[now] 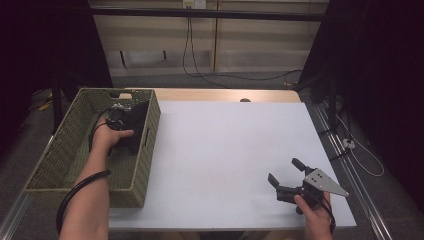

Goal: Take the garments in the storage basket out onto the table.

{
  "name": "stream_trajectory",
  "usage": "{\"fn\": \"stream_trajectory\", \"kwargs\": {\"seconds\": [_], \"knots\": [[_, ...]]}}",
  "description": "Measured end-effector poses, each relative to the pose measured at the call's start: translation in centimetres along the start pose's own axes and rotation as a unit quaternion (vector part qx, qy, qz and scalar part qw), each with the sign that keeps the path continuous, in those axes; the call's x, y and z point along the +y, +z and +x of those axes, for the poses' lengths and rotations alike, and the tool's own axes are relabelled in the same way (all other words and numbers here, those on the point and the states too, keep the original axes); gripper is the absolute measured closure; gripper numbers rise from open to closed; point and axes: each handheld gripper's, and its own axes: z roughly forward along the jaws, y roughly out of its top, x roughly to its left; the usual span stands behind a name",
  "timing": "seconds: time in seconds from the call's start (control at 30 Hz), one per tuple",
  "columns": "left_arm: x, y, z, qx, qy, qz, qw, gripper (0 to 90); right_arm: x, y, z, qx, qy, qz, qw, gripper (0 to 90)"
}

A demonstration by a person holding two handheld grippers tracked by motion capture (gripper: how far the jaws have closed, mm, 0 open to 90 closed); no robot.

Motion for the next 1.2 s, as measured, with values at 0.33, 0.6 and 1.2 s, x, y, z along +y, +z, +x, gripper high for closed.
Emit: {"fn": "stream_trajectory", "kwargs": {"seconds": [0.33,0.6,1.2], "knots": [[0.5,-0.5,-0.3,0.019,-0.008,0.017,0.9996,55.9,0.0,0.2,0.2,0.003,-0.002,0.001,1.0000,0.2],[0.9,-1.0,-0.2,0.017,-0.021,0.023,0.9994,58.3,0.0,0.1,0.1,0.003,-0.001,0.001,1.0000,0.2],[3.0,-8.3,0.2,-0.005,-0.062,0.000,0.9981,58.9,0.0,0.2,0.1,0.004,-0.002,0.003,1.0000,0.2]]}}
